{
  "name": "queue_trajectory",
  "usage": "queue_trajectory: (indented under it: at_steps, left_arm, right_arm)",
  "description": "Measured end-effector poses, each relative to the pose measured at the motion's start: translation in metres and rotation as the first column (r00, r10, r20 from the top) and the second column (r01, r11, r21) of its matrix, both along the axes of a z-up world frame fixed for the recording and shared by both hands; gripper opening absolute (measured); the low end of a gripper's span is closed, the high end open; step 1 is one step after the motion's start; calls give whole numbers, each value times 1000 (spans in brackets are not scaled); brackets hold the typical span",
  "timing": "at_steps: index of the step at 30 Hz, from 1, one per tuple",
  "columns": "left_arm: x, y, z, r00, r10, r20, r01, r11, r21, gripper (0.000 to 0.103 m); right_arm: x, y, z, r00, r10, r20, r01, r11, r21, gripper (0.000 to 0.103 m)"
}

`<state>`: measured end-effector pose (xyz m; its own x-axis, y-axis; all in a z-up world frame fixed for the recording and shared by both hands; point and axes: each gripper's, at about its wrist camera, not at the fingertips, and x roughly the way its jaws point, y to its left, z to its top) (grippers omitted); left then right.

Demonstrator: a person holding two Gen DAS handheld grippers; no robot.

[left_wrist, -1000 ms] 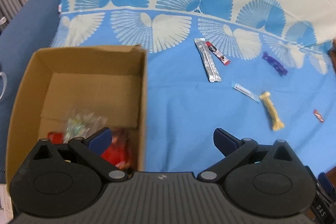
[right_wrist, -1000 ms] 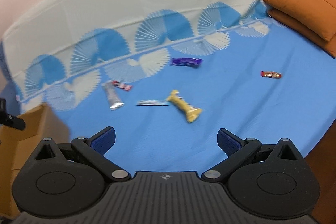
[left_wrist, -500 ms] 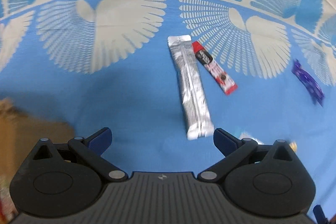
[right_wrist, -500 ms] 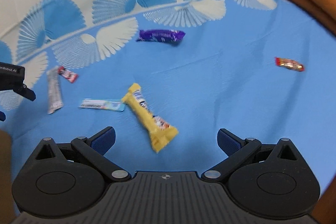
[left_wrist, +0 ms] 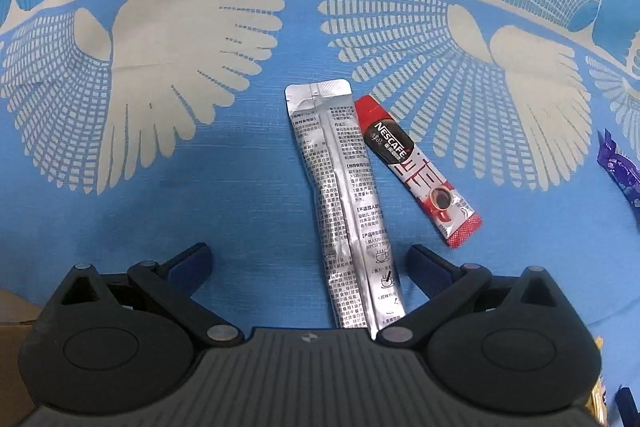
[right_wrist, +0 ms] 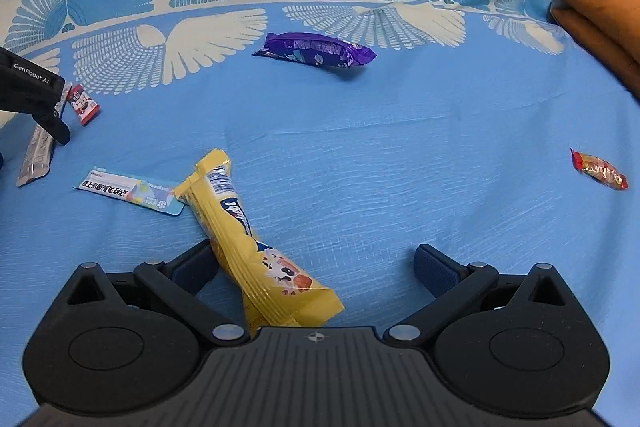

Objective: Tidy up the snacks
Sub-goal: 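Reach the left tool to the silver stick packet while the right tool reaches the yellow bar, then close the left tool on the silver packet while the right tool grips the yellow bar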

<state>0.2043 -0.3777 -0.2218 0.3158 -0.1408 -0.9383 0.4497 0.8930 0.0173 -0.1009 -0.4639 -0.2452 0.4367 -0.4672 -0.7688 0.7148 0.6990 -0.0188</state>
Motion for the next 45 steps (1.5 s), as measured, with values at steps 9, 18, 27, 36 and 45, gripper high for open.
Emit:
queue_trajectory:
  at_steps: [9,18,27,36,45]
  left_arm:
    - [3,-2,0,1000,-4,-3,4,1000,1,103]
    - [1,8,9,1000,25,-2,-25,1000,-7,78]
    - [-13,46,48,998,44,-47,-48,995,-87,32]
    - [-63,75,90,997,-67,27,69,992,-107,33]
    - [-85,93,105,992,-118,42,122,985,-124,33]
  right_arm:
    - [-1,1,1,1000,-3,4,3,1000,-5,103]
    - [1,6,8,1000,15,-6,-16,1000,-5,73]
    - [4,28,31,998,64,-23,-64,998,7,0]
    - [-18,50,49,998,21,-68,-20,1000,8,13]
    - [28,36,45,946,230,-227,-269,950,-161,91]
